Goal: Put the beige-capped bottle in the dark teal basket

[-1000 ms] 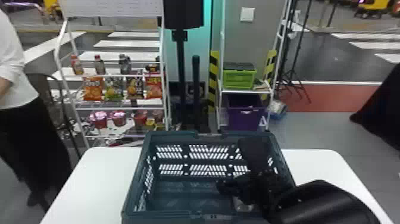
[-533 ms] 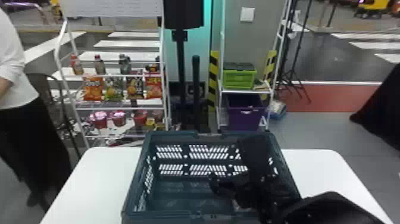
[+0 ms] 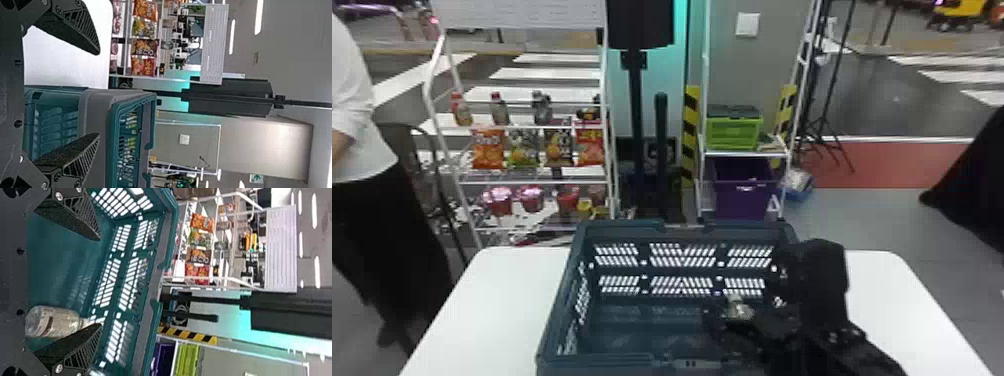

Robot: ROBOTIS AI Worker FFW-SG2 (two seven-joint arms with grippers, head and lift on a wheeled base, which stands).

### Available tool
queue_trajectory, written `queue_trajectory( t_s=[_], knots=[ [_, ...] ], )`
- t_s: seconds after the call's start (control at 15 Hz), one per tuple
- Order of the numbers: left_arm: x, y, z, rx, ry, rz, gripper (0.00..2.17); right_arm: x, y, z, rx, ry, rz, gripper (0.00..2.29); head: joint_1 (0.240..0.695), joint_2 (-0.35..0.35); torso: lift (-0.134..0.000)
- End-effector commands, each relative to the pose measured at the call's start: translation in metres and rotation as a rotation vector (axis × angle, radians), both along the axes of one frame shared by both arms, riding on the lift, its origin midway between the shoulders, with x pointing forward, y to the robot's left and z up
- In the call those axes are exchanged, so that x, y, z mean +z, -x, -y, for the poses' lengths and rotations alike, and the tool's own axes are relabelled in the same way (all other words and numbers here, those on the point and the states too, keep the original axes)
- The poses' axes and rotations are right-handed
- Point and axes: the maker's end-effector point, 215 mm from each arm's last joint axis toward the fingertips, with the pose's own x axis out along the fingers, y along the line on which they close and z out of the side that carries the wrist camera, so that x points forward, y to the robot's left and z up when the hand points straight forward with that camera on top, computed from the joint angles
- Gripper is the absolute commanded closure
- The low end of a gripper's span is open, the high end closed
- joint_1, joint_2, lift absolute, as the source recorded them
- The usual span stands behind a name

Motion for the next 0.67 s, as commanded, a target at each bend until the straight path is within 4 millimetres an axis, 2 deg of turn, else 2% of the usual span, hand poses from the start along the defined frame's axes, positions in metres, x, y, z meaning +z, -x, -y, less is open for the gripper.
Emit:
queue_trajectory(
  t_s=[0.0,0.13,0.4,0.47,0.6],
  knots=[
    [0.001,0.000,0.005,-0.007,0.002,0.000,0.15,-0.001,0.003,0.043,-0.078,-0.057,0.018,0.12,0.499,0.000,0.000],
    [0.001,0.002,0.010,-0.016,0.005,-0.003,0.15,-0.005,0.007,0.072,-0.127,-0.075,0.031,0.12,0.499,0.000,0.000],
    [0.002,0.004,0.012,-0.020,0.003,-0.002,0.15,0.012,0.023,0.092,-0.180,-0.164,0.193,0.12,0.499,0.000,0.000],
    [0.004,0.004,0.012,-0.019,0.005,0.002,0.15,0.017,0.031,0.098,-0.198,-0.175,0.276,0.12,0.499,0.000,0.000],
    [0.003,0.004,0.013,-0.021,0.004,0.001,0.15,0.006,0.057,0.106,-0.229,-0.213,0.369,0.12,0.499,0.000,0.000]
  ],
)
